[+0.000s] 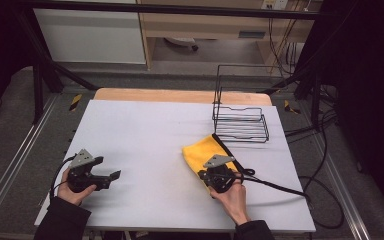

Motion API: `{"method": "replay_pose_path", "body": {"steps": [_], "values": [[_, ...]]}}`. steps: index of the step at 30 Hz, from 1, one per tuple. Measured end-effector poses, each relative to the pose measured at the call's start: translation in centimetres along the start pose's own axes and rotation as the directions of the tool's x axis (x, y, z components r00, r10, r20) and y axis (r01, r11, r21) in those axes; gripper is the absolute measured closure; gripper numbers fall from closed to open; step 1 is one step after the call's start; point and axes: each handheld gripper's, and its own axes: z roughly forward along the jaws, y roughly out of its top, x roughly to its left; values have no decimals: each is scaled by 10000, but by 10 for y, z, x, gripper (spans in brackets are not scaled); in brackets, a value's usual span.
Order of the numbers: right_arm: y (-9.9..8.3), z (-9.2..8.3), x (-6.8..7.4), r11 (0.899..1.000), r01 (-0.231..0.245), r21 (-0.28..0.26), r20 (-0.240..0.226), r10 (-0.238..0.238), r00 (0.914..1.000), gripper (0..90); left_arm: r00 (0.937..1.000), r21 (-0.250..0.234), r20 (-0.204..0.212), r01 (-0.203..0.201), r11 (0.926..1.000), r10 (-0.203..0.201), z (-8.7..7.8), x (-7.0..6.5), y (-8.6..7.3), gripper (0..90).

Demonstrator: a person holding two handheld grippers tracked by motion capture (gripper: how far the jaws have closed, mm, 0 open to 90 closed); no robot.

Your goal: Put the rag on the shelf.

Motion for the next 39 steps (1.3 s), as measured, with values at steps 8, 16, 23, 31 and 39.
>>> {"method": "replay_pose_path", "body": {"steps": [8,16,23,31,39], "values": [[4,0,16,9991,-390,-147,-797,377,9961,868,10000,27,-8,-30,10000,30,0,0,0,92],[4,12,24,9988,-498,-9,-1299,493,9903,749,10000,38,1,-53,10000,53,0,-1,0,92],[5,-13,-2,9942,-622,-883,-890,543,9945,524,10000,4,-23,-49,10000,49,-1,-1,0,91],[-32,-28,-63,9865,-1619,-234,305,1626,9862,402,9998,134,-111,-176,9998,177,1,-3,1,88],[-50,-22,-76,9766,-2125,330,-277,2134,9766,499,9997,182,-34,-234,9996,235,2,-4,1,86]]}}
